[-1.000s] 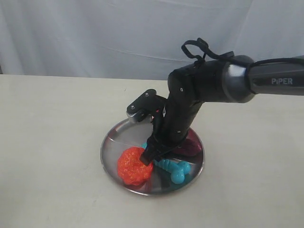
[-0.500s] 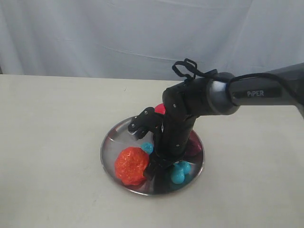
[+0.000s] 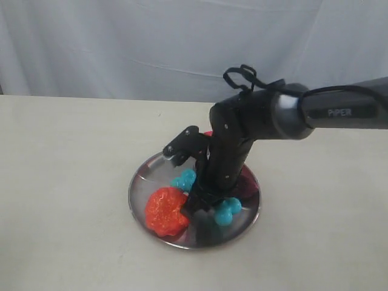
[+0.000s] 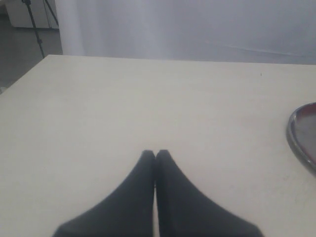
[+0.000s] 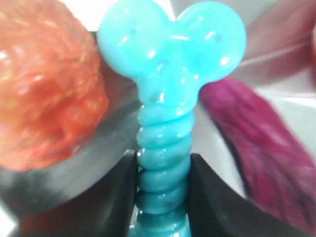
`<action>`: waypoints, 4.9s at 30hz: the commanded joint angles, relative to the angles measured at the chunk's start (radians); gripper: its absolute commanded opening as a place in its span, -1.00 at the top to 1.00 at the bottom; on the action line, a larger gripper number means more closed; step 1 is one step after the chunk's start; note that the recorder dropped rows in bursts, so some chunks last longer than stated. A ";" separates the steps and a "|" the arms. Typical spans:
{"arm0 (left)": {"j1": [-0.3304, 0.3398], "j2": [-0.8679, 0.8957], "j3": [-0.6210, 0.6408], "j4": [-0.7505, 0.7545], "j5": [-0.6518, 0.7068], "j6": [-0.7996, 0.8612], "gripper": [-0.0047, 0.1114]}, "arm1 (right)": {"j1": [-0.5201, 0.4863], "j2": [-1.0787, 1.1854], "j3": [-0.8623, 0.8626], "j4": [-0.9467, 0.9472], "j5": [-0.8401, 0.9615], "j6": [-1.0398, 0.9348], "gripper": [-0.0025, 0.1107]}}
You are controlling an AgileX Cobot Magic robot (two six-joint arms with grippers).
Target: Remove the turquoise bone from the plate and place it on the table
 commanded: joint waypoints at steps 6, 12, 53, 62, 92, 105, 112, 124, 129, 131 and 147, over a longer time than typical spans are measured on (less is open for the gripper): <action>0.004 -0.001 0.003 0.000 -0.005 -0.004 0.92 | -0.003 -0.356 -0.002 -0.178 0.130 0.359 0.96; 0.004 -0.001 0.003 0.000 -0.005 -0.004 0.92 | -0.047 -0.498 -0.002 -0.359 0.298 0.536 0.96; 0.004 -0.001 0.003 0.000 -0.005 -0.004 0.92 | -0.364 -0.078 0.220 -0.085 -0.078 0.416 0.96; 0.004 -0.001 0.003 0.000 -0.005 -0.004 0.92 | -0.364 -0.078 0.220 -0.083 -0.078 0.393 0.47; 0.004 -0.001 0.003 0.000 -0.005 -0.004 0.92 | -0.361 -0.943 0.324 -0.017 -0.054 0.316 0.96; 0.004 -0.001 0.003 0.000 -0.005 -0.004 0.92 | -0.361 -1.390 0.734 -0.017 -0.406 0.290 0.96; 0.004 -0.001 0.003 0.000 -0.005 -0.004 0.92 | -0.361 -1.552 0.863 0.001 -0.459 0.293 0.96; 0.004 -0.001 0.003 0.000 -0.005 -0.004 0.92 | -0.361 -1.663 0.883 0.001 -0.457 0.293 0.96; 0.004 -0.001 0.003 0.000 -0.005 -0.004 0.92 | -0.361 -1.665 0.883 0.001 -0.457 0.293 0.96; 0.004 -0.001 0.003 0.000 -0.005 -0.004 0.92 | -0.353 -1.675 0.883 0.001 -0.457 0.293 0.96; 0.004 -0.001 0.003 0.000 -0.005 -0.004 0.92 | -0.551 -1.969 0.883 0.019 -0.388 0.324 0.96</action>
